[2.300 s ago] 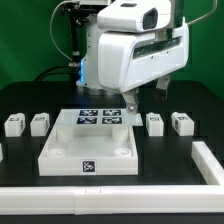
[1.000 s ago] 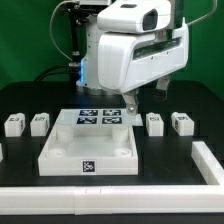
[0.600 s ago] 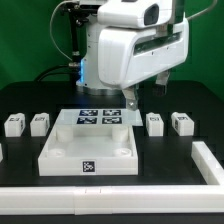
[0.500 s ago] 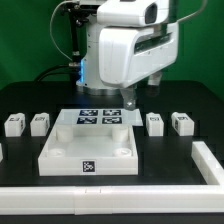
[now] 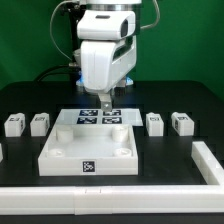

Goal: Assemble one leg

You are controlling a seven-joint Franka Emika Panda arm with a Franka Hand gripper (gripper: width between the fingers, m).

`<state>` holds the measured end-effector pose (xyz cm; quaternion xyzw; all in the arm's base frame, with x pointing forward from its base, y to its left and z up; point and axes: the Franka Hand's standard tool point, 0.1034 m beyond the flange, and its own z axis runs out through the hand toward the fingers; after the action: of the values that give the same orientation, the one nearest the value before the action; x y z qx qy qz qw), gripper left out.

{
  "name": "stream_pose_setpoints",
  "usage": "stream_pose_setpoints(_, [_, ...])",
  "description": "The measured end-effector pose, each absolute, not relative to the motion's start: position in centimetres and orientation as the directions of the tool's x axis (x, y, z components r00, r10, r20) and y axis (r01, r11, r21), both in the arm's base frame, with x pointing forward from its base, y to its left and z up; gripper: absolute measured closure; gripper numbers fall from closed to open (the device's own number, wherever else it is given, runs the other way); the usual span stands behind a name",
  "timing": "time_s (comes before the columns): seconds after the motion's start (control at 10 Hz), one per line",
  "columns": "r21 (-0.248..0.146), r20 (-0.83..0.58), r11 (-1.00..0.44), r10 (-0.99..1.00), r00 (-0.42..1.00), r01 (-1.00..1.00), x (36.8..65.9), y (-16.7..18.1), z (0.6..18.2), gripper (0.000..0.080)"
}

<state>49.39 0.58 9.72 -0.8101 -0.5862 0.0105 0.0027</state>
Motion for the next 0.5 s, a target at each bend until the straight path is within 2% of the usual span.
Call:
stream_pose_setpoints(0.1, [-0.018, -0.014, -0.314, 0.949, 0.314, 0.949, 49.4, 0.5, 9.7, 0.015])
stream_pose_setpoints(0.3, [0.006, -0.002, -0.164, 0.986, 0.164, 0.986, 49.0, -1.0, 9.1, 0.015])
stream_pose_setpoints(0.4, [0.033, 0.003, -0.069, 0.998, 0.069, 0.997, 47.5, -2.0, 8.1, 0.015])
stream_pose_setpoints(0.5, [0.035, 0.004, 0.0, 1.0, -0.001, 0.999, 45.5, -3.0, 7.0, 0.015])
